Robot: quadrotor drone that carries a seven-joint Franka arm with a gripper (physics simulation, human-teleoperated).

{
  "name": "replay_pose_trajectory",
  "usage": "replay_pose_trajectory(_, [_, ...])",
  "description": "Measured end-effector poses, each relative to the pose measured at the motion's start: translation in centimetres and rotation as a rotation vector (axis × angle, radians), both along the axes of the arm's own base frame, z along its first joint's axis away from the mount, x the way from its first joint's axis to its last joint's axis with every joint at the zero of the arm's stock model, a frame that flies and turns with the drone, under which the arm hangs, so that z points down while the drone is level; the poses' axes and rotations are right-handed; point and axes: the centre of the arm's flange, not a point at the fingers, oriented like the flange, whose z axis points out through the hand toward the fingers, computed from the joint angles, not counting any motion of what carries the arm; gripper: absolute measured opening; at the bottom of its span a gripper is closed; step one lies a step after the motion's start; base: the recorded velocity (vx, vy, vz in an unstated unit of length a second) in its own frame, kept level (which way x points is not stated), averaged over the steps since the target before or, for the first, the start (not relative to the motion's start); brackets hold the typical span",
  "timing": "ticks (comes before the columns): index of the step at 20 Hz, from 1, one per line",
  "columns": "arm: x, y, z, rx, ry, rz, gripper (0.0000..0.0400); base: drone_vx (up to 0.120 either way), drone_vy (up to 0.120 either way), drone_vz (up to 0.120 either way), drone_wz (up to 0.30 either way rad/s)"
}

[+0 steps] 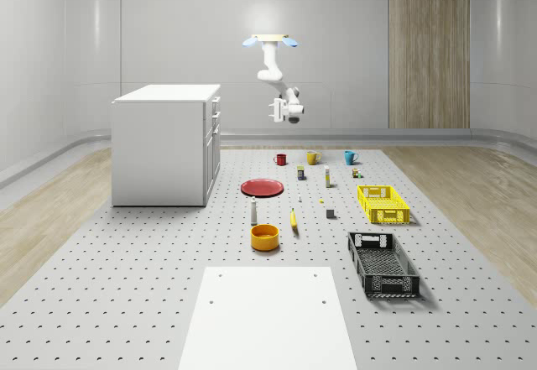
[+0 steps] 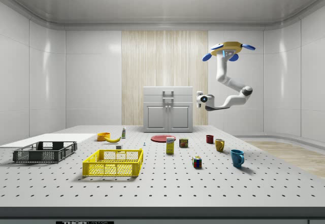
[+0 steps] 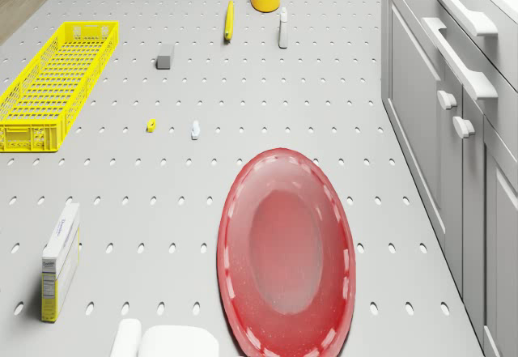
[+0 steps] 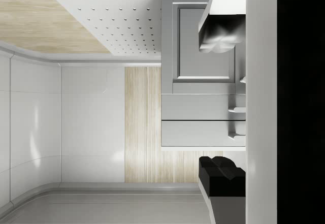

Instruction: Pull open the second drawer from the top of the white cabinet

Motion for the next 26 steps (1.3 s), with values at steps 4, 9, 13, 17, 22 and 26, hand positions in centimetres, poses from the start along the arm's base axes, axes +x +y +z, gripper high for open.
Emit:
replay_pose_trajectory(4, [0.0,0.0,0.0,0.0,0.0,0.0,0.03,0.12,-0.12,0.0,0.0])
replay_pose_trajectory(9, [0.0,0.0,0.0,0.0,0.0,0.0,0.03,0.12,-0.12,0.0,0.0])
replay_pose_trajectory(13, [0.0,0.0,0.0,0.0,0.0,0.0,0.03,0.12,-0.06,0.0,0.0])
replay_pose_trajectory(17, [0.0,0.0,-0.01,0.0,0.0,0.0,0.03,0.12,-0.12,0.0,0.0])
replay_pose_trajectory(22, [0.0,0.0,-0.01,0.0,0.0,0.0,0.03,0.12,-0.12,0.0,0.0])
replay_pose_trajectory(26, [0.0,0.0,-0.01,0.0,0.0,0.0,0.03,0.12,-0.12,0.0,0.0])
